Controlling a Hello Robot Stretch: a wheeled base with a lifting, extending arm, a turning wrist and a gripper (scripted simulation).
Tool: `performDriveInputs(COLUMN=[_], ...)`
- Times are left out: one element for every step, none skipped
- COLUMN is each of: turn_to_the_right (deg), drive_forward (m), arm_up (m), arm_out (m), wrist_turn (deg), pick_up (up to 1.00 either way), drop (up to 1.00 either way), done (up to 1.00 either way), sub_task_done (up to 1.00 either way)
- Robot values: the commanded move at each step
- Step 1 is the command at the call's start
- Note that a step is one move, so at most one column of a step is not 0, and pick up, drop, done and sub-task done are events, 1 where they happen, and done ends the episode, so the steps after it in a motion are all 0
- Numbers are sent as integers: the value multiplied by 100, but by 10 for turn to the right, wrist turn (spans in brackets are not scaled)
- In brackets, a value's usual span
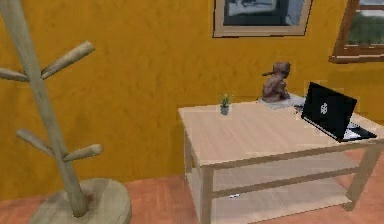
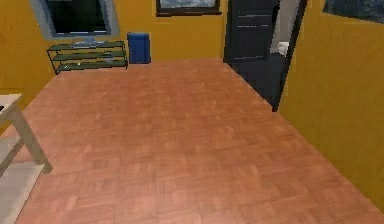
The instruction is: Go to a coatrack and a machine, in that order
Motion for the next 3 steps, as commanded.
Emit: performDriveInputs(turn_to_the_right=[-360, 0, 450], drive_forward=[0, 0, 0], arm_up=[0, 0, 0], arm_out=[0, 0, 0], wrist_turn=[0, 0, 0], pick_up=[0, 0, 0], drop=[0, 0, 0], done=[0, 0, 0], sub_task_done=[0, 100, 0])
